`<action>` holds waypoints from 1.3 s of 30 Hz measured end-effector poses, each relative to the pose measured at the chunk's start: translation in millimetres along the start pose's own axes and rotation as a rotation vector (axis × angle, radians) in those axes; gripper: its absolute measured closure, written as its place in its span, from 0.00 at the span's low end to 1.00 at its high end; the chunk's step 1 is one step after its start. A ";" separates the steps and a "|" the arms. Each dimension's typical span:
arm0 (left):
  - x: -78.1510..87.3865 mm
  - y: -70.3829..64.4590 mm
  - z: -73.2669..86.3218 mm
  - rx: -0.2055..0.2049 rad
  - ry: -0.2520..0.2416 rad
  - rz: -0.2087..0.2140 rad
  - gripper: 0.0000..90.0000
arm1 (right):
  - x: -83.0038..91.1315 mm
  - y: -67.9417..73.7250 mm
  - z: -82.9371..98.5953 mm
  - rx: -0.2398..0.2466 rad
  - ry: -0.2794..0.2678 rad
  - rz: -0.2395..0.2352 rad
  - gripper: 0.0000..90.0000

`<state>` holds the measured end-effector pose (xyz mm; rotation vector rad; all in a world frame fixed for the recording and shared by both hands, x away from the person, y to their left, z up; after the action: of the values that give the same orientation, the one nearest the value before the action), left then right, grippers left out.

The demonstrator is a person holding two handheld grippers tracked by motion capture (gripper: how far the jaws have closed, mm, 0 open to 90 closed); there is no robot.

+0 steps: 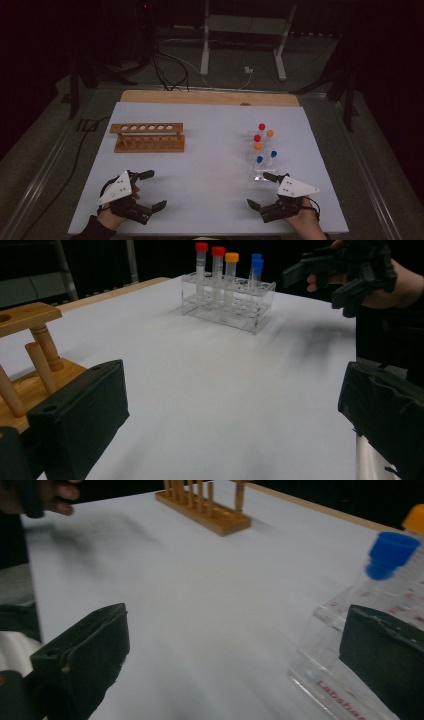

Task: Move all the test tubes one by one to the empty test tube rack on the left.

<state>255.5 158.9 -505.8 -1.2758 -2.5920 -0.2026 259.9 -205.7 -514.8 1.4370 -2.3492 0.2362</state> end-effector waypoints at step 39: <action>-0.1 -0.3 -0.5 0.009 0.001 0.004 0.01 | -1.8 -29.4 -22.2 -0.244 -0.055 0.291 0.18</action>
<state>255.4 158.5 -505.3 -1.2771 -2.5863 -0.1909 291.7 -210.5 -496.7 1.0003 -2.5251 -0.0148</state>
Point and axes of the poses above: each handheld gripper's, and its own axes: x roughly backward along the jaws, z roughly out of its underside, y roughly to its left, the point moved 6 cm from there along -x, roughly forward along the jaws, and after that the axes turned 9 degrees about -z, right-handed, at the moved point
